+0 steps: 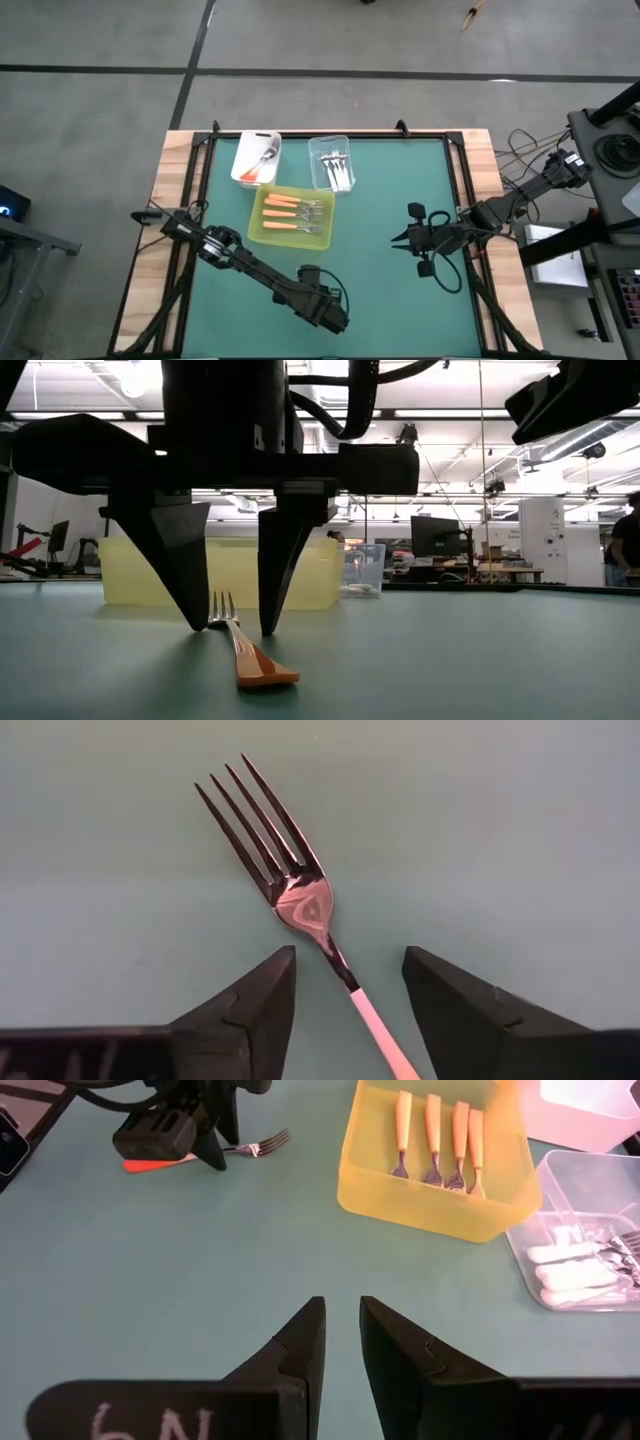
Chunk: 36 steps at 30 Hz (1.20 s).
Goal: Sort silverware by color (type)
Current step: Put the orange fork into the white bin
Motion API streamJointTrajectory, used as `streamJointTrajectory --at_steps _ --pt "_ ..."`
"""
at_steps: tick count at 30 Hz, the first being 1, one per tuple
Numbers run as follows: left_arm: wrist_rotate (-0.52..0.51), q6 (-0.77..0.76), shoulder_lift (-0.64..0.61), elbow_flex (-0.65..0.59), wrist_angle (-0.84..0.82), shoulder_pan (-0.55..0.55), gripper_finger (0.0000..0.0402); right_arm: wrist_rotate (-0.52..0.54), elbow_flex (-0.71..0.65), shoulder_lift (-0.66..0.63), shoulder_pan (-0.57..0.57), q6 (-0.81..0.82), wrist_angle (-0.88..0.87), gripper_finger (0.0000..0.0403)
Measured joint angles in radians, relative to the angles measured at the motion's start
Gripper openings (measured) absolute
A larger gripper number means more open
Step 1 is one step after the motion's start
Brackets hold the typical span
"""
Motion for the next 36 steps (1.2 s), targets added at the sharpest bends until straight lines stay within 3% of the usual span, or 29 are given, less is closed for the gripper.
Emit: streamJointTrajectory --at_steps 22,30,36 --pt "-0.009 0.0 0.003 0.0 0.001 -0.004 0.0009 0.0 0.0 0.0 0.0 -0.001 0.0 0.0057" --pt "-0.013 0.04 0.007 0.027 -0.02 -0.006 0.0002 0.0 -0.006 0.0 0.0 -0.002 0.0 0.0057" --pt "-0.009 0.155 -0.006 0.15 -0.139 -0.006 0.0001 0.008 -0.014 0.0 -0.001 -0.015 0.001 0.0057"
